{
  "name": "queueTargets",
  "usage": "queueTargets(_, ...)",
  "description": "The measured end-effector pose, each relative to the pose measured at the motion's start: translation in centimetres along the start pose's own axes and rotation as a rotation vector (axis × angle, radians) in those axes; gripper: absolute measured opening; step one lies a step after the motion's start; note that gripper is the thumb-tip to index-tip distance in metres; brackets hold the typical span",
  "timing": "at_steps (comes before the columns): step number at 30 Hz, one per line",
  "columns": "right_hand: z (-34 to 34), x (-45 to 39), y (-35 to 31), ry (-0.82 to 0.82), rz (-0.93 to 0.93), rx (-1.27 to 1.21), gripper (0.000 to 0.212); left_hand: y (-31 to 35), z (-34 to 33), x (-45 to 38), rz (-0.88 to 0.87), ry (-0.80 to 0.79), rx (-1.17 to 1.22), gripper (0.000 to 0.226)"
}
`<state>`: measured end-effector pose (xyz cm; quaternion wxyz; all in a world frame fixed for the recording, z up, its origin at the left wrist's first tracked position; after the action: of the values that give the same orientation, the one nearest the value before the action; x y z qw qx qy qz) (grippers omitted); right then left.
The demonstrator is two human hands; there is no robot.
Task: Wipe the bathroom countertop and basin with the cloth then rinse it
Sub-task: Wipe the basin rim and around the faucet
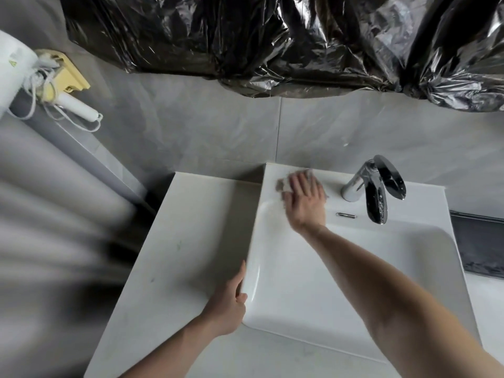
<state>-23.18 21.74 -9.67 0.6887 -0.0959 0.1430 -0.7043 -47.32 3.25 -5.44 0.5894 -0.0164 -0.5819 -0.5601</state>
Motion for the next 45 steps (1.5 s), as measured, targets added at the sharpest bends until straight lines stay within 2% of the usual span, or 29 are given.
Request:
queueTargets(5, 0.8, 0.2, 4.5, 0.056, -0.120, -0.054, 0.050, 0.4, 0.2, 0.3, -0.007, 0.000, 0.024, 0.074)
queueTargets(8, 0.3, 2.1, 2.6, 0.146, -0.189, -0.132, 0.046, 0.3, 0.2, 0.4, -0.005, 0.001, 0.020, 0.074)
queueTargets(11, -0.6, 4.5, -0.4, 0.181, -0.085, -0.260, 0.038, 0.0, 0.2, 0.2, -0.004, -0.013, 0.035, 0.074)
queueTargets(14, -3.5, 7.5, -4.2, 0.029, 0.005, -0.497, 0.039, -0.2, 0.3, 0.0, -0.002, -0.020, 0.032, 0.074)
queueTargets(16, -5.6, 9.2, -6.5, -0.109, -0.069, -0.614, 0.046, -0.4, 0.4, -0.2, -0.004, -0.032, 0.043, 0.074)
queueTargets(18, -6.9, 10.0, -7.9, -0.146, -0.152, -0.673, 0.051, -0.5, 0.4, -0.4, -0.007, -0.041, 0.049, 0.075)
queueTargets(21, -5.7, 10.3, -8.2, -0.199, -0.147, -0.723, 0.051, -0.9, 0.4, -0.7, -0.014, -0.035, 0.062, 0.075)
queueTargets(24, -4.1, 12.6, -7.6, -0.397, -0.073, -0.774, 0.053, -0.9, 0.4, -0.7, -0.022, -0.047, 0.063, 0.074)
queueTargets(26, -3.6, 15.8, -7.0, -0.516, 0.005, -0.741, 0.058, -0.9, 0.5, -0.8, -0.034, -0.050, 0.069, 0.074)
queueTargets(28, -3.1, 19.5, -6.2, -0.641, 0.168, -0.651, 0.067, -1.0, 0.5, -0.9, -0.035, -0.053, 0.093, 0.074)
queueTargets(30, -1.9, 22.0, -5.3, -0.854, 0.296, -0.599, 0.051, -1.1, 0.6, -1.0, -0.041, -0.065, 0.117, 0.077)
queueTargets(33, 0.7, 22.4, -5.0, -1.094, 0.252, -0.566, 0.040, -1.1, 0.7, -0.8, -0.043, -0.080, 0.120, 0.083)
queueTargets(36, 3.1, 21.5, -7.0, -1.130, 0.148, -0.472, 0.030, -0.9, 0.6, -0.8, -0.053, -0.064, 0.124, 0.078)
queueTargets(39, 4.6, 22.4, -8.2, -1.082, 0.126, -0.400, 0.036, -0.5, 0.4, -0.6, -0.049, -0.043, 0.109, 0.074)
queueTargets(42, 6.0, 24.0, -6.6, -1.044, 0.024, -0.385, 0.037, -0.7, 0.3, -0.8, -0.051, -0.022, 0.099, 0.074)
queueTargets(45, 8.4, 26.1, -1.9, -1.033, -0.027, -0.298, 0.029, -1.0, 0.2, -1.1, -0.054, -0.013, 0.073, 0.077)
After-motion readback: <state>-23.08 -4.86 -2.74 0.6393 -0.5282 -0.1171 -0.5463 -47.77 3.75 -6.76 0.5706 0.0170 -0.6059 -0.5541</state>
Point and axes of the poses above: each hand's wrist, its own x-axis away from the middle knuckle, its own z-axis out of the back of the hand, y = z × x, the point moved 1 cm from there along -x, towards the middle knuckle, and after that the axes turned 10 degrees about -y, right-handed, at the moved point
